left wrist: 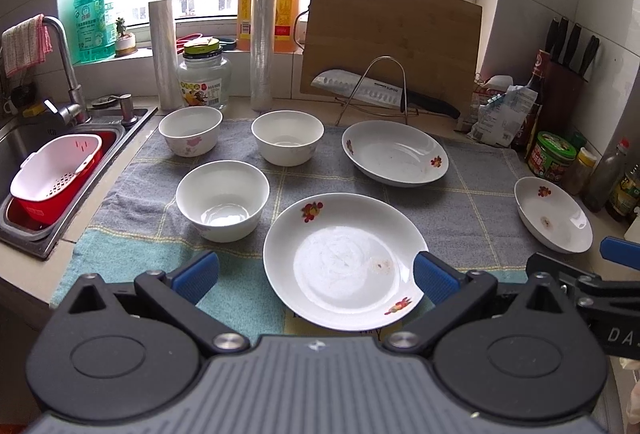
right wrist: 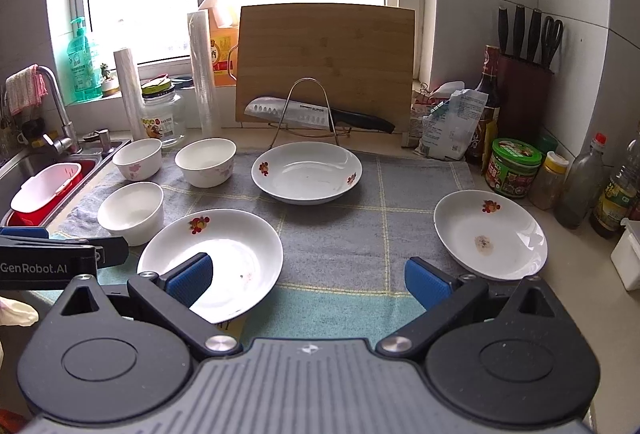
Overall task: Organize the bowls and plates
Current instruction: 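Move the left tool toward the stained white dish by the wall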
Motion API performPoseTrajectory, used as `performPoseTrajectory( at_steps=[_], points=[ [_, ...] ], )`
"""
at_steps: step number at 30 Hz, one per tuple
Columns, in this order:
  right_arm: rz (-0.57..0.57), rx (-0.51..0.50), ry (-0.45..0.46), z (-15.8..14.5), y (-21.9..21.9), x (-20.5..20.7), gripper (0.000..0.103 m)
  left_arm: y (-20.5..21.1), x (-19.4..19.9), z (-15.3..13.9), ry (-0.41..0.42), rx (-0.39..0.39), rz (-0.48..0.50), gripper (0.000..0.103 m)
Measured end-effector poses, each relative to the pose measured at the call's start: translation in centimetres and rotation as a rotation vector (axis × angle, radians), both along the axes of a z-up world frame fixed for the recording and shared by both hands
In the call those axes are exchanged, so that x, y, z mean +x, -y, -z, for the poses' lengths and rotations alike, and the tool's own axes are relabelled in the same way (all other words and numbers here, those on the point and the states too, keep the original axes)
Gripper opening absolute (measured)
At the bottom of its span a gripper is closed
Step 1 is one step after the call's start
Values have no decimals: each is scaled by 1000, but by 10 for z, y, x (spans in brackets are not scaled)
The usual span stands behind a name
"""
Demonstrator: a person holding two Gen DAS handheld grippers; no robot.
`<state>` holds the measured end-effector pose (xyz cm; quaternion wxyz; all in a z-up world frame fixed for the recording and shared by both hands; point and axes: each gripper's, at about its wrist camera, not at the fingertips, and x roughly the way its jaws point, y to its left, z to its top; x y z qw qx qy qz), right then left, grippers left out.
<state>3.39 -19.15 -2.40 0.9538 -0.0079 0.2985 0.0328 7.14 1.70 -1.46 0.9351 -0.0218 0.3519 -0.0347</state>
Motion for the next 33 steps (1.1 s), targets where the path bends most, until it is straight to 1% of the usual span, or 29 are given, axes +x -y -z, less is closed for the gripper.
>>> performPoseTrajectory(
  at_steps=[4, 6, 8, 12, 13, 16, 19, 21, 26, 30, 33],
  points=[
    [-12, -6, 24, 3, 3, 13, 103, -1, 18, 6, 35, 40, 45, 102],
    [-10, -9, 31, 3, 4, 21, 103, -2, 26, 9, 53, 36, 76, 102],
    [-1, -6, 46, 3, 7, 29, 103, -6, 36, 12, 51, 4, 114, 103],
    [23, 2, 54, 4, 9, 44, 103, -13, 62, 16, 18, -80, 175, 102],
    [35, -3, 45, 5, 10, 50, 103, -13, 68, 16, 19, -82, 189, 102],
    [59, -19, 23, 7, 9, 61, 103, -6, 84, 16, 28, -12, 232, 102],
    [85, -15, 13, 10, 11, 68, 103, 0, 98, 18, 31, 16, 282, 102],
    [105, -32, 9, 12, 12, 71, 103, 5, 107, 21, 26, 24, 318, 102],
    [168, -92, 4, 18, 19, 76, 103, 19, 125, 30, 1, 2, 407, 102],
    [223, -103, -12, 24, 40, 79, 103, 34, 135, 32, -8, -1, 459, 102],
    [257, -109, -17, 30, 60, 80, 103, 50, 141, 32, -8, 16, 491, 102]
  ],
)
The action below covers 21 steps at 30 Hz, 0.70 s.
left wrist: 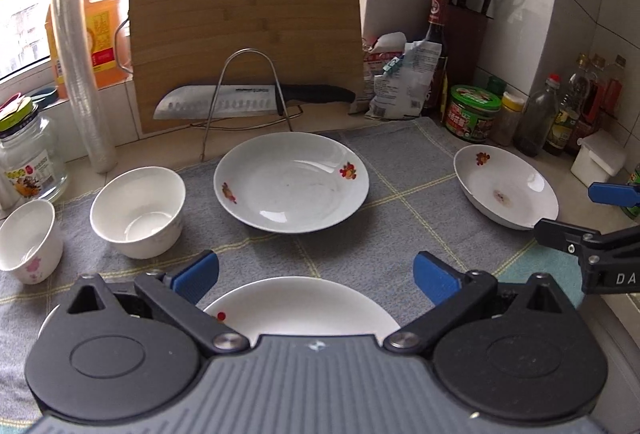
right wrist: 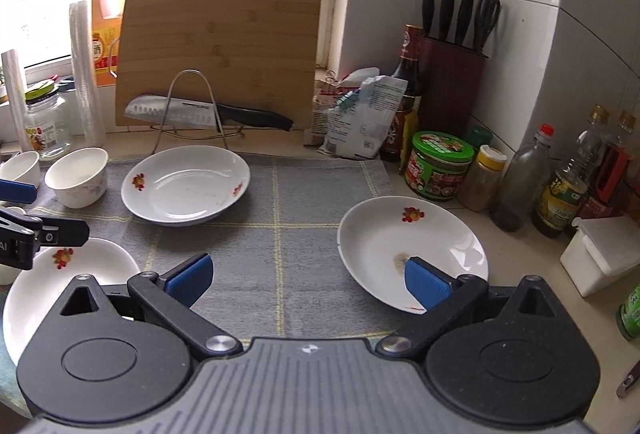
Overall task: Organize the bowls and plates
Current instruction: 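Move the left tool toward the stained white dish by the wall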
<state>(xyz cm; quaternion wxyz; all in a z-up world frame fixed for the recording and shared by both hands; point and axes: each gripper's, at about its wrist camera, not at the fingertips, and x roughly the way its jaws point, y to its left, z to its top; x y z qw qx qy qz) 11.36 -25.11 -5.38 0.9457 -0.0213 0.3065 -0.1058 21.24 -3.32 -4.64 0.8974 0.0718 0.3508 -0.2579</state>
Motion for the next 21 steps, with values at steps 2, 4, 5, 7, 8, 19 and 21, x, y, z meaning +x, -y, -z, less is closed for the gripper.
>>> performPoseTrajectory(
  at_steps=[2, 4, 5, 7, 8, 19, 21],
  points=[
    [16, -9, -11, 5, 16, 2, 103, 11, 4, 0, 1, 4, 9, 102],
    [20, -1, -16, 11, 33, 3, 103, 24, 8, -1, -3, 8, 11, 102],
    [20, 9, -21, 14, 42, 3, 103, 31, 9, -1, -5, 12, 11, 102],
    [24, 21, -27, 21, 60, 2, 103, 45, 12, -3, -12, 16, 15, 102],
    [17, 24, -31, 24, 67, 1, 103, 54, 13, -4, -14, 19, 18, 102],
    [-52, 82, -65, 58, 141, 1, 103, 144, 25, -1, -45, 75, 106, 102],
    [-61, 82, -75, 64, 144, 2, 103, 161, 23, 0, -42, 104, 151, 102]
  ],
)
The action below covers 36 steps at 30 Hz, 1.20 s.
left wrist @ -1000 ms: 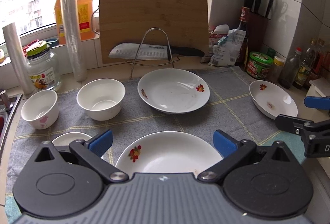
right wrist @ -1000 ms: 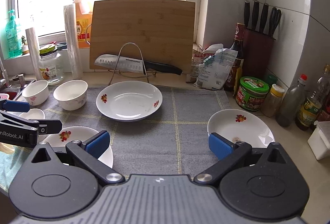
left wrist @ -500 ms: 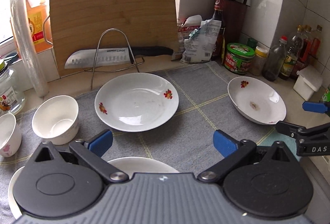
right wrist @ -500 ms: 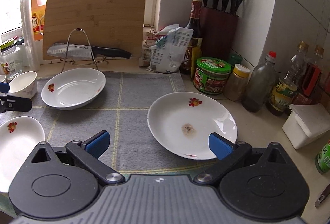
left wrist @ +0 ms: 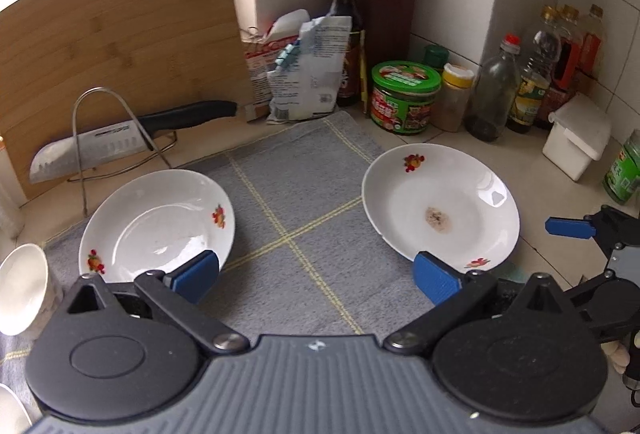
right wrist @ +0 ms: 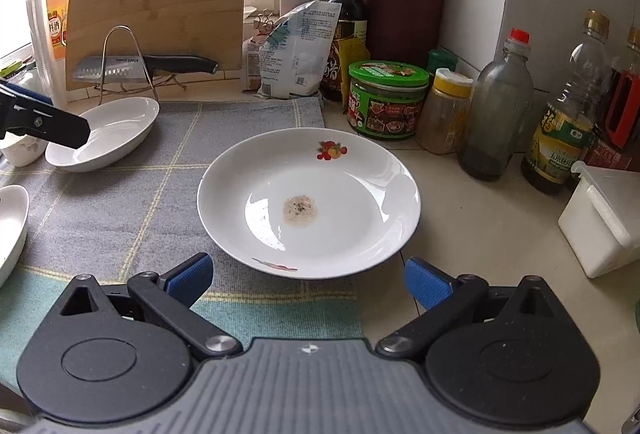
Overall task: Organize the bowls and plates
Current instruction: 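Move the left tool toward the stained white dish by the wall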
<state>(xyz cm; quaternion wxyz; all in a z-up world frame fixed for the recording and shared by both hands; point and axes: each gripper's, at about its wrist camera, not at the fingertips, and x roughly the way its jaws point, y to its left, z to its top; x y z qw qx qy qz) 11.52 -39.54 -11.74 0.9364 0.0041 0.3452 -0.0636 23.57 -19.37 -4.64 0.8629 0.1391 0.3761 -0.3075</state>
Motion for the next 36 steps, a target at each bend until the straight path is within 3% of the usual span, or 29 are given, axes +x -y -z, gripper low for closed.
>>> performPoseTrajectory(
  at_steps=[9, 15, 36],
  points=[
    [32, 27, -53, 28, 12, 5, 103, 48, 15, 11, -12, 91, 167, 102],
    [53, 28, -71, 37, 19, 12, 103, 69, 37, 18, -75, 75, 232, 102],
    [-8, 19, -69, 42, 21, 31, 103, 117, 105, 49, -266, 66, 306, 102]
  ],
)
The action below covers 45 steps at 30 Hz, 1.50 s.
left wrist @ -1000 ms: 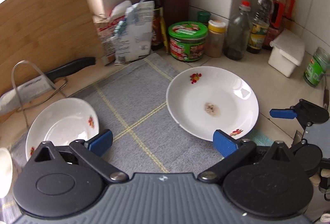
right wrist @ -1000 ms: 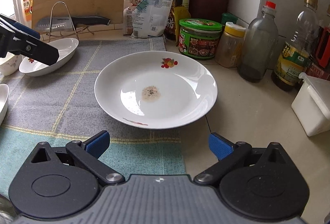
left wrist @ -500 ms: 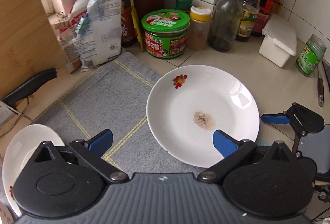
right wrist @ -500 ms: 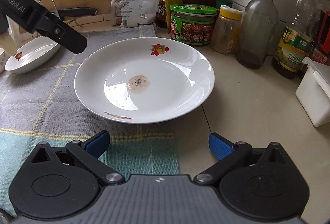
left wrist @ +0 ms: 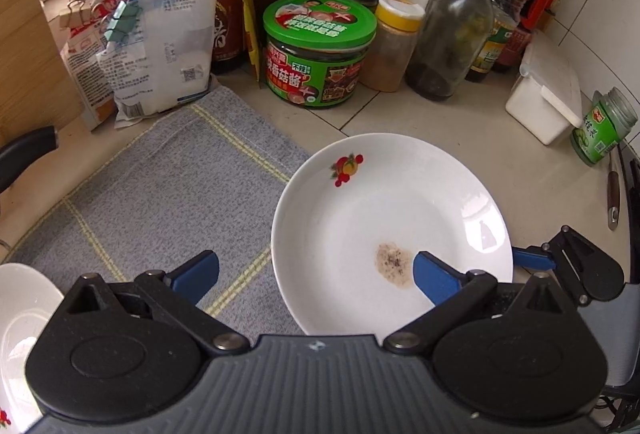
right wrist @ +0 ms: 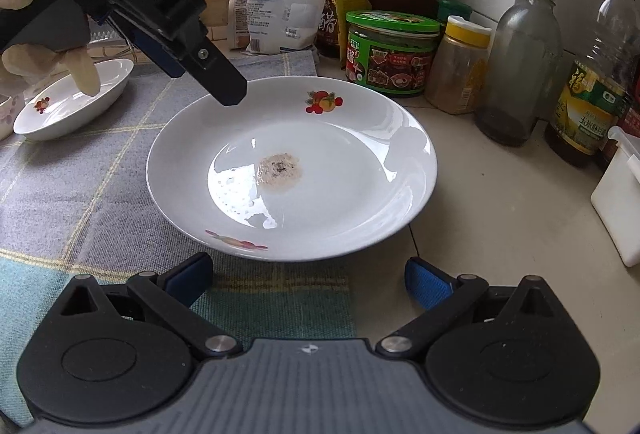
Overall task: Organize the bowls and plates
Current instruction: 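Move the left tool toward the stained white dish by the wall, then close the left gripper on the rim of the stained dish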
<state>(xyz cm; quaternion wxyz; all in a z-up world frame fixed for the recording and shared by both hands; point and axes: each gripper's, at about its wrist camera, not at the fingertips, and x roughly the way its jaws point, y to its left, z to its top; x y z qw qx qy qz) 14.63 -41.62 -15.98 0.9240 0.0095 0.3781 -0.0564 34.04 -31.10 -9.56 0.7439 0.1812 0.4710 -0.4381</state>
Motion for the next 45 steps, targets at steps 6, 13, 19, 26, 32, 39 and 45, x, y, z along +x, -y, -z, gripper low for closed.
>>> performPoseTrajectory(
  at_steps=[6, 13, 19, 26, 32, 39, 45],
  points=[
    [-3, -2, 10, 0, 0, -2, 103, 10, 11, 5, -9, 0, -4, 102],
    [-8, -13, 1, -3, -1, 2, 103, 23, 19, 16, -43, 9, 28, 102],
    [-44, -28, 2, -5, -1, 5, 103, 37, 22, 23, -59, 15, 58, 100],
    [-74, -23, -1, -6, 3, 12, 103, 48, 28, 28, -74, 24, 94, 92],
    [-107, -13, -3, -7, 6, 13, 103, 51, 31, 29, -81, 40, 127, 83],
    [-131, -15, -1, -7, 7, 14, 103, 56, 33, 29, -84, 58, 170, 74],
    [-167, -14, 1, -7, 10, 14, 103, 59, 34, 32, -106, 78, 216, 68]
  ],
)
